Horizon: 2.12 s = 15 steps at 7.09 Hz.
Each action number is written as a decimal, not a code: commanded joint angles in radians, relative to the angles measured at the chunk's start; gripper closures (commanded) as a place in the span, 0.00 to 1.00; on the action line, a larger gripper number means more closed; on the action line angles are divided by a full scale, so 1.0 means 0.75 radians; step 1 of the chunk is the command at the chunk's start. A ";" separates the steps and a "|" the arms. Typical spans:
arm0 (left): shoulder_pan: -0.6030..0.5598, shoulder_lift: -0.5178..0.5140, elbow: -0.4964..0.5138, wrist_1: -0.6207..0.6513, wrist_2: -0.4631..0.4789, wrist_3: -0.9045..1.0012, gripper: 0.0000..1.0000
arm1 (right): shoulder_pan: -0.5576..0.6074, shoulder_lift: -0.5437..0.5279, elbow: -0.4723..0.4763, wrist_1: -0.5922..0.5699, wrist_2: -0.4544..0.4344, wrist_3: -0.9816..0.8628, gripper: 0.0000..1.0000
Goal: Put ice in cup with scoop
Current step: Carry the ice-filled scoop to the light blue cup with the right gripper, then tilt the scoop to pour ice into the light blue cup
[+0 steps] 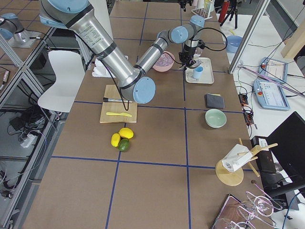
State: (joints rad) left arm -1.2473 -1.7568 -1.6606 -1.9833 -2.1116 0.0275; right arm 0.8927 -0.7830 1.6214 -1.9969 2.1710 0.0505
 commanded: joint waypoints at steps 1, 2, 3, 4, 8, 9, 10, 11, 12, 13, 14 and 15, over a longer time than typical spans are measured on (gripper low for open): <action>-0.010 0.001 -0.001 0.000 0.001 0.023 0.00 | -0.053 0.064 -0.004 -0.183 -0.005 0.000 1.00; -0.010 -0.001 -0.003 0.000 0.001 0.025 0.00 | -0.057 0.089 -0.032 -0.221 -0.007 0.000 1.00; -0.010 -0.002 -0.003 0.000 0.001 0.025 0.00 | -0.055 0.129 -0.104 -0.225 -0.009 0.000 1.00; -0.010 0.001 -0.003 0.000 0.003 0.027 0.00 | -0.055 0.176 -0.204 -0.225 -0.009 0.000 1.00; -0.012 0.001 -0.003 -0.004 0.003 0.027 0.00 | -0.053 0.254 -0.360 -0.221 -0.050 0.000 1.00; -0.012 0.001 -0.001 -0.002 0.003 0.057 0.00 | -0.053 0.289 -0.394 -0.221 -0.050 -0.002 1.00; -0.012 0.001 0.001 -0.002 0.005 0.068 0.00 | -0.053 0.316 -0.425 -0.221 -0.048 -0.002 1.00; -0.014 0.001 0.001 -0.002 0.005 0.070 0.00 | -0.053 0.330 -0.434 -0.221 -0.048 -0.002 1.00; -0.014 0.001 0.001 0.000 0.005 0.070 0.00 | -0.055 0.356 -0.470 -0.229 -0.048 -0.002 1.00; -0.014 0.001 0.001 0.000 0.005 0.070 0.00 | -0.055 0.401 -0.529 -0.266 -0.048 -0.002 1.00; -0.014 0.001 0.001 0.000 0.005 0.070 0.00 | -0.055 0.412 -0.538 -0.291 -0.048 -0.002 1.00; -0.014 -0.001 0.001 0.000 0.005 0.070 0.00 | -0.055 0.432 -0.542 -0.364 -0.048 -0.002 1.00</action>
State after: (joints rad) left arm -1.2578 -1.7569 -1.6597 -1.9835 -2.1077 0.0797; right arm 0.8515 -0.4774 1.2250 -2.2187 2.1353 0.0491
